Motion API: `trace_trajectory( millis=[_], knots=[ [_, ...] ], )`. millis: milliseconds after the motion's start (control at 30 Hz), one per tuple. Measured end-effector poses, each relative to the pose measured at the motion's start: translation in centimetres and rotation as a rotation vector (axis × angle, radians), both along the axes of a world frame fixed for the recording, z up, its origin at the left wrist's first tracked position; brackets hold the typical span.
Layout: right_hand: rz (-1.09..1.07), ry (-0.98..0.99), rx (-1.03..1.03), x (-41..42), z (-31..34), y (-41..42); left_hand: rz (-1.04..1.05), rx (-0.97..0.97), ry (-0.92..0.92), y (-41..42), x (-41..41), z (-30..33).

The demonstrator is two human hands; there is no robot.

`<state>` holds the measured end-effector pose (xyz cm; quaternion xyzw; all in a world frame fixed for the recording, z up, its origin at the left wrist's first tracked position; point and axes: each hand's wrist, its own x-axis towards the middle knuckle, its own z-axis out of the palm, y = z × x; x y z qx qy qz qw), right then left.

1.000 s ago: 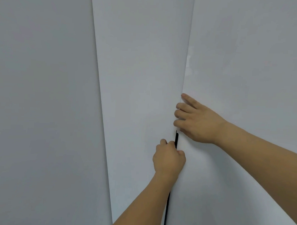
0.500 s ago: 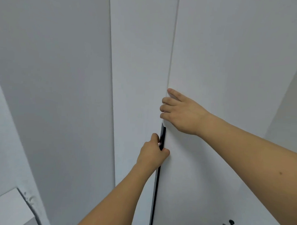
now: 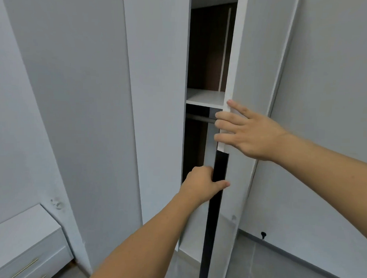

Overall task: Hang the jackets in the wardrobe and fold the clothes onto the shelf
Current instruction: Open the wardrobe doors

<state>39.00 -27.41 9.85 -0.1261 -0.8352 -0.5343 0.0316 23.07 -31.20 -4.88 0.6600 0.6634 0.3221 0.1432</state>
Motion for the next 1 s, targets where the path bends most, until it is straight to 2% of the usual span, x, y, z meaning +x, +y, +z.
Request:
trace_trajectory(
  millis=[200, 400, 467, 567, 667, 767, 900, 1000],
  knots=[
    [-0.11, -0.026, 0.006, 5.7, 0.2, -2.7, 0.06, 0.078, 0.012, -1.0, 6.6, -1.0],
    [-0.222, -0.004, 0.026, 3.0, 0.0, -3.8, 0.124, 0.054, -0.009, -1.2, 5.8, -1.1],
    [-0.252, 0.017, 0.027, 1.7, 0.2, -3.8, 0.051, 0.008, -0.045, -1.2, 4.8, -1.0],
    [-0.307, 0.044, 0.007, -1.4, 0.3, -3.2, -0.137, -0.166, -0.175, -0.9, 1.5, -0.7],
    [-0.314, 0.134, -0.084, -6.1, 0.7, -1.7, -0.105, -0.183, 0.04, 0.3, -4.2, 0.1],
    [-0.354, 0.366, -0.298, -10.8, 1.5, 1.5, -0.034, -0.17, 0.251, 2.7, -10.9, 1.1],
    [-0.397, 0.84, -0.834, -16.5, 1.5, 7.8, -0.063, -0.084, 0.601, 8.3, -18.7, 2.8],
    [-0.415, 1.096, -1.166, -20.2, 0.8, 13.2, -0.143, 0.033, 0.831, 13.3, -22.7, 3.7]
  ],
)
